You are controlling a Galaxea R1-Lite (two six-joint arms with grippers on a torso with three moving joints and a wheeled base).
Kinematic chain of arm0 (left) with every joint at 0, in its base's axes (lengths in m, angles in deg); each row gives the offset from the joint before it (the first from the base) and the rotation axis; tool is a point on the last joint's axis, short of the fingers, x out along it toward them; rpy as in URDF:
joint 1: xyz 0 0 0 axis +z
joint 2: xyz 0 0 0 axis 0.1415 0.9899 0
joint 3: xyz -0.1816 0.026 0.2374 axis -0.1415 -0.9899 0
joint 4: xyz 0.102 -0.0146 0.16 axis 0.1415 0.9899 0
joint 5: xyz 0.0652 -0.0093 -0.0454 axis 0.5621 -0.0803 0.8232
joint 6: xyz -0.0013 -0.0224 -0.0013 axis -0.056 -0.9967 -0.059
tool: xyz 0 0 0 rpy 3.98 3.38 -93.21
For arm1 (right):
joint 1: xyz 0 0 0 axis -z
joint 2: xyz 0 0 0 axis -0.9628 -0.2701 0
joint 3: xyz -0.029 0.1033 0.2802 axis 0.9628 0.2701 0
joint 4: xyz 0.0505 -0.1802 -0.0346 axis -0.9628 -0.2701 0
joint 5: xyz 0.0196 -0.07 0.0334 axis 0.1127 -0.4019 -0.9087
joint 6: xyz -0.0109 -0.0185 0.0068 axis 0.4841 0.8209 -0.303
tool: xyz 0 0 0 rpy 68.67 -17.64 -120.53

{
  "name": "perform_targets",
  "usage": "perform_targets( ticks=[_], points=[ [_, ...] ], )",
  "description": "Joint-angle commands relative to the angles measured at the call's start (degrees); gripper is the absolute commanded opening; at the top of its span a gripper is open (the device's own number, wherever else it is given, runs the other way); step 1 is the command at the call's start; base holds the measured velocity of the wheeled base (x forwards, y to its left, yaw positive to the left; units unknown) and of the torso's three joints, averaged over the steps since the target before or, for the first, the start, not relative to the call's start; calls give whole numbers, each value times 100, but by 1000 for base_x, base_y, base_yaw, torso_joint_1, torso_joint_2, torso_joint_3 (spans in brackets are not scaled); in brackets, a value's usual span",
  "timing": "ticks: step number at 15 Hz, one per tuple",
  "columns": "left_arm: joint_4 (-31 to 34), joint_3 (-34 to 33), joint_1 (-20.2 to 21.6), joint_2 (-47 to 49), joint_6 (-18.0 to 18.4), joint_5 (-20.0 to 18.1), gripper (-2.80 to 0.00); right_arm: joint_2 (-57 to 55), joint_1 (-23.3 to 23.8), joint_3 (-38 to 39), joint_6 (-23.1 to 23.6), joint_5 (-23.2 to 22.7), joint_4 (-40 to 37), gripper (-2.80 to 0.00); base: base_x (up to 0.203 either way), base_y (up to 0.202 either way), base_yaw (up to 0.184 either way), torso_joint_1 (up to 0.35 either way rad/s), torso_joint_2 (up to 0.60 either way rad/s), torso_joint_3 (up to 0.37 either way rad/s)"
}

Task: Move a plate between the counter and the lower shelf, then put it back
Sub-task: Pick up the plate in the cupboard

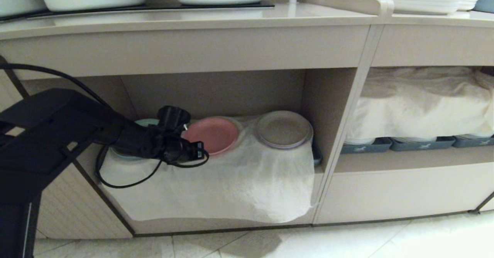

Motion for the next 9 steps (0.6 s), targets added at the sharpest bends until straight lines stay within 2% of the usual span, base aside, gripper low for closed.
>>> perform_targets(
  ticks=[1, 3, 5, 7, 9],
  points=[
    [-20, 125, 69, 113, -142, 43, -280, -7, -6, 1, -3, -1, 1, -280, 0, 0, 0, 0, 0, 0],
    [-3, 305, 61, 174, -445, 87, -280, -7, -6, -4, -3, -1, 1, -280, 0, 0, 0, 0, 0, 0],
    [-2, 375, 61, 211, -493, 162, -280, -7, -6, 1, -3, -1, 1, -280, 0, 0, 0, 0, 0, 0],
    [-2, 366, 61, 244, -540, 538, -280, -7, -6, 1, -3, -1, 1, -280, 0, 0, 0, 0, 0, 0],
    [-2, 372, 56, 241, -910, 610, -280, -7, -6, -7, -3, -1, 1, -280, 0, 0, 0, 0, 0, 0]
  ],
)
